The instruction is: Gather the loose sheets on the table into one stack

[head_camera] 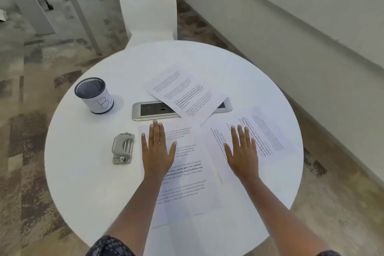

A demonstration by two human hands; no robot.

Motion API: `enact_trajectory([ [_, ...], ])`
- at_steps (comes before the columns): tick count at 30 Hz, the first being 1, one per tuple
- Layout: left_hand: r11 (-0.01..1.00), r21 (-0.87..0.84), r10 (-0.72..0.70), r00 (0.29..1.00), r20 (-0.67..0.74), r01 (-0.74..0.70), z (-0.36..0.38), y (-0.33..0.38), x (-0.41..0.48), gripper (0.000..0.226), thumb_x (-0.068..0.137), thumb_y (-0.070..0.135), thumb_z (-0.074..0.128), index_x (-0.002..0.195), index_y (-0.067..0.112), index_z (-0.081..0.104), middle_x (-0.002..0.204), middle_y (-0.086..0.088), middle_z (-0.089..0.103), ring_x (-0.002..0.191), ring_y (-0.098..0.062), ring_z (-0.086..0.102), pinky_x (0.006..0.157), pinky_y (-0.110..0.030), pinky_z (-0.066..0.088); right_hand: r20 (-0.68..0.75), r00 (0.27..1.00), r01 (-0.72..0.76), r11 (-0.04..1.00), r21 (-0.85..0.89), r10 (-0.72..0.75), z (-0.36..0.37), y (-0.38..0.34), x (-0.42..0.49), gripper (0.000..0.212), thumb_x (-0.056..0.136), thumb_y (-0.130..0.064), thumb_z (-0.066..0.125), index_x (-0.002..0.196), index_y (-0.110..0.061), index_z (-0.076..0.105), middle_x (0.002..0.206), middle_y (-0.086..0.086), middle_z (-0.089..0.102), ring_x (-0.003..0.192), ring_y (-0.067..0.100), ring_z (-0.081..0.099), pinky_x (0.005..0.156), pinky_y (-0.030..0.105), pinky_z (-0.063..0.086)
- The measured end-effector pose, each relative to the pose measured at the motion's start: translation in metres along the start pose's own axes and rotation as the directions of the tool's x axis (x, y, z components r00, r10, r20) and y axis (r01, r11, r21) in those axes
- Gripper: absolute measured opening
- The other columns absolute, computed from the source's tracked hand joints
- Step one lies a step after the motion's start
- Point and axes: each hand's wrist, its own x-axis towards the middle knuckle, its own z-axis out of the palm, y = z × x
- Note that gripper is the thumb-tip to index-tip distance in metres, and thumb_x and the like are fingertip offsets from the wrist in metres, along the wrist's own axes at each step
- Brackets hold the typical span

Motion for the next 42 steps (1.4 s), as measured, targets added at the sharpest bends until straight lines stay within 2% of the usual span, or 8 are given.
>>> enact_trajectory([
  [14, 0.988, -0.013, -0.148, 0.963, 0.224, 0.155, 0.033, -0.012, -0.038, 0.076, 0.093, 0.049, 0.0, 0.13, 0.0, 0.046, 0.136, -0.019, 0.051, 0.121, -0.031, 0.054, 0.095, -0.053, 0.044, 0.22, 0.958, -0.186, 0.982, -0.018, 0.185, 0.037, 0.007, -0.035, 0.07, 0.094, -0.047, 0.004, 0.128, -0.007, 0.049, 0.128, 0.022, 0.055, 0.115, 0.04, 0.055, 0.088, 0.052, 0.048],
  [22, 0.986, -0.024, -0.15, 0.941, 0.304, 0.165, 0.027, -0.013, -0.039, 0.075, 0.092, 0.05, 0.002, 0.132, 0.002, 0.044, 0.138, -0.018, 0.049, 0.123, -0.032, 0.052, 0.096, -0.053, 0.043, 0.264, 0.944, -0.206, 0.979, 0.004, 0.198, 0.035, 0.001, -0.035, 0.073, 0.093, -0.049, 0.003, 0.126, -0.006, 0.051, 0.129, 0.023, 0.054, 0.116, 0.042, 0.053, 0.089, 0.056, 0.045],
  [26, 0.989, -0.027, -0.134, 0.945, 0.298, 0.148, 0.028, -0.017, -0.038, 0.077, 0.092, 0.052, 0.003, 0.131, 0.002, 0.045, 0.139, -0.019, 0.048, 0.128, -0.033, 0.044, 0.097, -0.054, 0.041, 0.291, 0.943, -0.164, 0.986, -0.007, 0.159, 0.031, 0.005, -0.03, 0.075, 0.093, -0.051, 0.003, 0.121, -0.006, 0.055, 0.123, 0.025, 0.058, 0.11, 0.044, 0.057, 0.08, 0.057, 0.049],
  [30, 0.995, -0.04, -0.084, 0.969, 0.233, 0.096, 0.03, -0.026, -0.043, 0.073, 0.086, 0.057, 0.025, 0.134, 0.004, 0.039, 0.142, -0.019, 0.043, 0.131, -0.028, 0.026, 0.107, -0.049, 0.023, 0.329, 0.932, -0.13, 0.989, -0.076, 0.148, 0.026, 0.027, -0.022, 0.073, 0.092, -0.052, 0.003, 0.123, -0.01, 0.054, 0.126, 0.023, 0.056, 0.115, 0.044, 0.053, 0.078, 0.059, 0.049],
  [33, 0.994, -0.049, -0.085, 0.962, 0.258, 0.101, 0.028, -0.028, -0.046, 0.076, 0.083, 0.061, 0.027, 0.133, 0.005, 0.04, 0.14, -0.02, 0.046, 0.129, -0.032, 0.04, 0.101, -0.055, 0.037, 0.344, 0.924, -0.146, 0.986, -0.085, 0.167, 0.021, 0.039, -0.022, 0.084, 0.085, -0.063, -0.001, 0.131, -0.012, 0.047, 0.136, 0.023, 0.047, 0.122, 0.046, 0.045, 0.084, 0.059, 0.045],
  [35, 0.993, -0.041, -0.095, 0.953, 0.289, 0.111, 0.027, -0.026, -0.045, 0.079, 0.083, 0.063, 0.023, 0.132, 0.004, 0.042, 0.139, -0.021, 0.047, 0.125, -0.035, 0.049, 0.095, -0.058, 0.04, 0.33, 0.926, -0.158, 0.983, -0.093, 0.18, 0.02, 0.038, -0.022, 0.082, 0.08, -0.064, 0.005, 0.137, -0.014, 0.038, 0.143, 0.022, 0.038, 0.129, 0.045, 0.037, 0.092, 0.057, 0.041],
  [39, 0.992, -0.05, -0.099, 0.947, 0.306, 0.12, 0.029, -0.018, -0.038, 0.084, 0.073, 0.06, 0.034, 0.133, 0.001, 0.044, 0.14, -0.023, 0.045, 0.126, -0.04, 0.047, 0.097, -0.06, 0.037, 0.387, 0.885, -0.248, 0.966, -0.077, 0.258, 0.018, 0.016, -0.024, 0.064, 0.085, -0.048, 0.037, 0.131, -0.005, 0.045, 0.133, 0.033, 0.045, 0.115, 0.055, 0.045, 0.077, 0.059, 0.048],
  [42, 0.99, -0.039, -0.119, 0.945, 0.305, 0.138, 0.03, -0.011, -0.035, 0.086, 0.072, 0.06, 0.032, 0.132, 0.0, 0.045, 0.139, -0.024, 0.045, 0.125, -0.042, 0.046, 0.097, -0.06, 0.037, 0.373, 0.883, -0.258, 0.958, -0.121, 0.285, 0.014, 0.001, -0.028, 0.062, 0.091, -0.042, 0.042, 0.142, -0.012, 0.025, 0.147, 0.026, 0.024, 0.127, 0.046, 0.032, 0.094, 0.051, 0.04],
])
